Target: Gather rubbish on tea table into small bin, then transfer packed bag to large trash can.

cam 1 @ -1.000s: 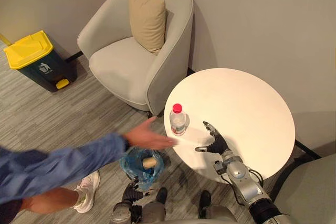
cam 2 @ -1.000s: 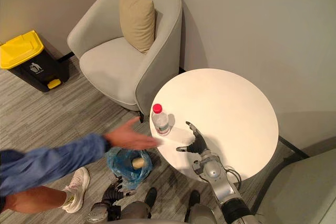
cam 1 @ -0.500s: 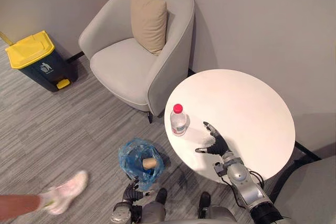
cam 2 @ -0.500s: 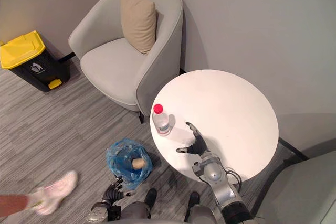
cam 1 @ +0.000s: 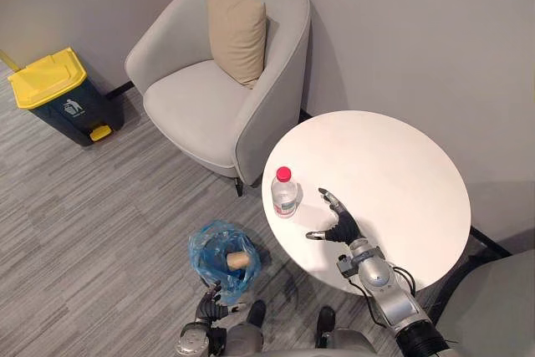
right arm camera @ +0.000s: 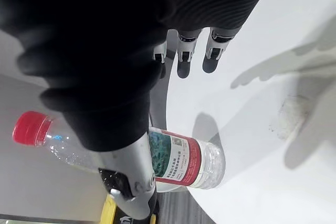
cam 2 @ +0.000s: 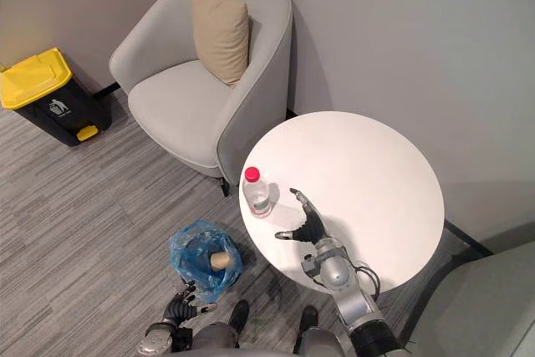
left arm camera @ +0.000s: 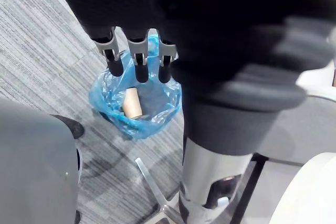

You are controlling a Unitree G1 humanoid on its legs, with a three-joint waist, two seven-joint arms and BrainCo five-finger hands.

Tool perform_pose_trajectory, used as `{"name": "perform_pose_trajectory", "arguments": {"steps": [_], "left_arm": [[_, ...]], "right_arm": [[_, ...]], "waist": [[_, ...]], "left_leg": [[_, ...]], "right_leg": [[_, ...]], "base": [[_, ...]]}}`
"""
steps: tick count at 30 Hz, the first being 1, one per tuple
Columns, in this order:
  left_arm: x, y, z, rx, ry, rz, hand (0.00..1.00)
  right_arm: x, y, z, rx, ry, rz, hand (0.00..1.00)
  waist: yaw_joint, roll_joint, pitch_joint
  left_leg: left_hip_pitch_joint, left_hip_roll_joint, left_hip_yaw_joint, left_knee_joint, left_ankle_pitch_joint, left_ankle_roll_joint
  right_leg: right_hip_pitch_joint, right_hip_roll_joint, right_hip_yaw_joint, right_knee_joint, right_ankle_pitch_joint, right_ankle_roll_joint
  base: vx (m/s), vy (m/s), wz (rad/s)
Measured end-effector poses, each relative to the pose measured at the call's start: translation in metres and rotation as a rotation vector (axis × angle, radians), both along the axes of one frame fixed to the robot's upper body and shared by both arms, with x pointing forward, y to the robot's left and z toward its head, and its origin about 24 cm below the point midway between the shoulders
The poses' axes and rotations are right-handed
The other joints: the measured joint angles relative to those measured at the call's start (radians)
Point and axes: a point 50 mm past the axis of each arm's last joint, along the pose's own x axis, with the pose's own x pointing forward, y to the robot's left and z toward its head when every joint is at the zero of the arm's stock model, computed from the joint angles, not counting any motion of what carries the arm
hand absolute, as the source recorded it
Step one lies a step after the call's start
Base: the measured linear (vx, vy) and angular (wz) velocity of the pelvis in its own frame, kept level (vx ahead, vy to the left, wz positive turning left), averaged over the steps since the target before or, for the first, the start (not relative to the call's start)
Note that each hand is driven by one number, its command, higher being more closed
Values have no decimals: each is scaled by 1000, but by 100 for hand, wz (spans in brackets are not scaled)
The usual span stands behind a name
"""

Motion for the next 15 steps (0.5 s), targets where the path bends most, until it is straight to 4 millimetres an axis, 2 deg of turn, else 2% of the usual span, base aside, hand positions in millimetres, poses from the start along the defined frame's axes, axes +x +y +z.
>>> {"name": "perform_pose_trajectory", "arguments": {"steps": [9, 12, 15], "left_arm": [[1, 0, 1, 1, -6, 5, 0], [5, 0, 2, 0, -22, 4, 0], [7, -1, 3, -4, -37, 14, 0]], "right_arm": [[20, 7, 8, 18, -29, -19, 0], [27, 8, 10, 33, -33, -33, 0], [38, 13, 16, 42, -50, -38, 0]], "waist": [[7, 1, 1], [29, 5, 3], [34, 14, 18]], "left_leg": [[-35, -4, -24, 1, 5, -3], [-67, -5, -29, 2, 16, -14], [-70, -6, -32, 5, 17, -14]], "right_leg": [[-15, 5, -28, -17, 4, -1], [-42, 6, -35, -16, 9, -5], [-40, 5, -42, -16, 9, -5]], "base": [[0, -5, 8], [12, -9, 10], [4, 4, 8]]}}
